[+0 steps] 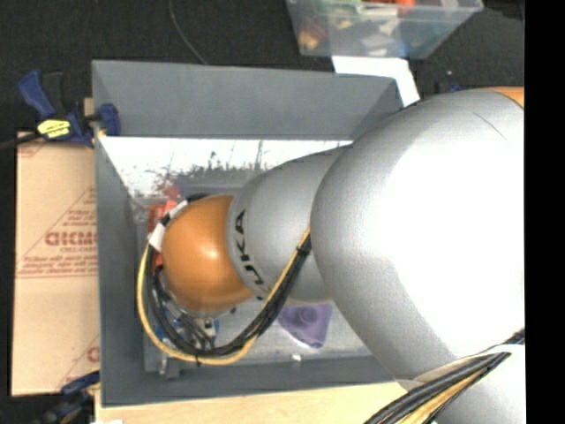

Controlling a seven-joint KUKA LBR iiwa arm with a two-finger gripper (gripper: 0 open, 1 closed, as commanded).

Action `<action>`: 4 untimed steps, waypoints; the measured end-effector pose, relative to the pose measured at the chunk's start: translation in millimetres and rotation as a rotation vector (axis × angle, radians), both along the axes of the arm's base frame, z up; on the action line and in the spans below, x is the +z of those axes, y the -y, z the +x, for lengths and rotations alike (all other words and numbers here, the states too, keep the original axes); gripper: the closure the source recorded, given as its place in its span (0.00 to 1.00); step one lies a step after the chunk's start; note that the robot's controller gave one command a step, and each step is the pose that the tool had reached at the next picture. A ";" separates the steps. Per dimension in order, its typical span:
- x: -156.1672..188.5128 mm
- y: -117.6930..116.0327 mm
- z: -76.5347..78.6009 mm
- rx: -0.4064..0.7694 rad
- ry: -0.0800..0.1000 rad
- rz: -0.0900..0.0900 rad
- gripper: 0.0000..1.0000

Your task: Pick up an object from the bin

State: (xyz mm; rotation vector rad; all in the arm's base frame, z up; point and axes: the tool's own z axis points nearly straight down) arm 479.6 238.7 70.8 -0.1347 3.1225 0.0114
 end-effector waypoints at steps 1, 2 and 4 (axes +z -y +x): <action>75.0 5.8 -5.5 0.178 0.002 -0.001 0.00; 28.9 0.1 2.6 -0.138 -0.003 0.002 0.00; -0.7 10.1 -7.1 -0.523 -0.003 0.012 1.00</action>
Offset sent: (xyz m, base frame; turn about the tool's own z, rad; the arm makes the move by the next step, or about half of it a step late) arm 0.0022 0.0005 0.0292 0.1387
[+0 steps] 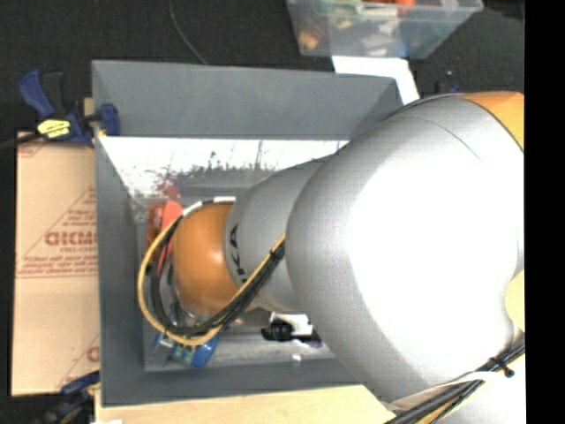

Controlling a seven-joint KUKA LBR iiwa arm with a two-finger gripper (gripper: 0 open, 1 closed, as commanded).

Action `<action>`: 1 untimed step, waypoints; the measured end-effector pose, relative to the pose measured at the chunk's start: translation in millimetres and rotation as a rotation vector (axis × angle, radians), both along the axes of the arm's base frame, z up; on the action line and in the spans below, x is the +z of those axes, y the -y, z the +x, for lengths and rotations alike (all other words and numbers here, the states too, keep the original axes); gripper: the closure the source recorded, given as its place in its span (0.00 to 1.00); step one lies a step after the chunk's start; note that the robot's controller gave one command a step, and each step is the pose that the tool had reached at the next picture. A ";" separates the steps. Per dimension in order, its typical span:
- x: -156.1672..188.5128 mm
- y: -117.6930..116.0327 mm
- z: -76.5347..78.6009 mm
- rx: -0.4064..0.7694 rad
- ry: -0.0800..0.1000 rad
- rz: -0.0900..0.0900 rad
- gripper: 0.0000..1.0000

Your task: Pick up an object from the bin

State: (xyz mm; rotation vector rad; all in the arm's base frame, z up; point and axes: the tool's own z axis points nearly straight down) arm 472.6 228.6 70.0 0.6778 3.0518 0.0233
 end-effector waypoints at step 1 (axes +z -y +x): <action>0.0 0.0 0.0 -0.001 0.000 0.000 1.00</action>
Offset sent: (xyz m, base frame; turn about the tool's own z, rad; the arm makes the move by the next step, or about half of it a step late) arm 0.0001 -0.0001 0.0132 0.0005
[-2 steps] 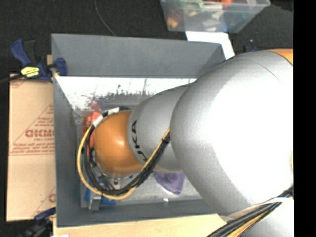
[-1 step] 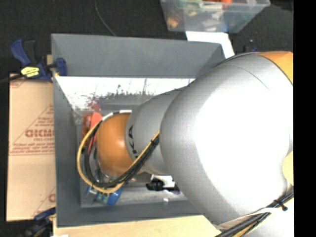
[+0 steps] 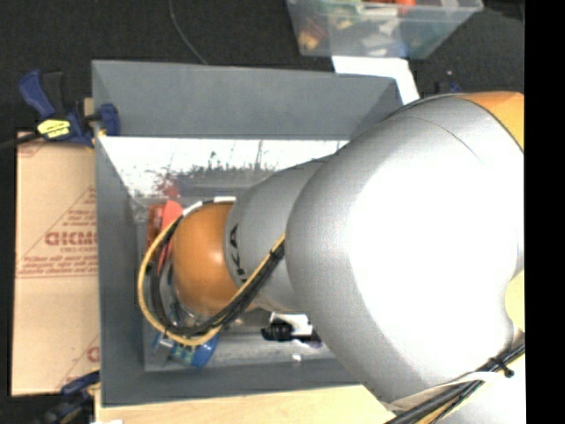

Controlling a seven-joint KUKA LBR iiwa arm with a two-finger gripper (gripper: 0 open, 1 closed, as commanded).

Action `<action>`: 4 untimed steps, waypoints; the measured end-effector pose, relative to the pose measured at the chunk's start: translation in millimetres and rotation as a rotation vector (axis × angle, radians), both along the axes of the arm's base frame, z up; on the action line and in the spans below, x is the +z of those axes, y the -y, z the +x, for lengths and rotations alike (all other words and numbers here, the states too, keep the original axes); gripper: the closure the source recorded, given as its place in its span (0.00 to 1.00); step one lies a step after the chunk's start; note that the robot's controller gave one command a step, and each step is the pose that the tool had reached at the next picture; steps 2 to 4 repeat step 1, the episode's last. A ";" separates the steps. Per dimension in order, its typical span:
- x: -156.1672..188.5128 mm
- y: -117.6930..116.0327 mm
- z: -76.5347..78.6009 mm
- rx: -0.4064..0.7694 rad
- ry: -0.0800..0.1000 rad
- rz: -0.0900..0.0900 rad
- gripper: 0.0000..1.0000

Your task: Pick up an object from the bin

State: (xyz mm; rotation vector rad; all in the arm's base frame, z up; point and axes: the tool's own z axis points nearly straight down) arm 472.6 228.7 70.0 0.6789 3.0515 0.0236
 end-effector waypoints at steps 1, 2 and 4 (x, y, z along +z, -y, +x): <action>5.7 0.5 -0.1 -0.001 0.000 0.000 1.00; 5.7 0.5 -0.1 -0.001 0.000 0.000 1.00; 5.7 0.5 -0.1 -0.001 0.000 0.000 1.00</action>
Offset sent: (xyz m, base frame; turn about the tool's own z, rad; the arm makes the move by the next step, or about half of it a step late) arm -0.0003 -0.0003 0.0307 0.0006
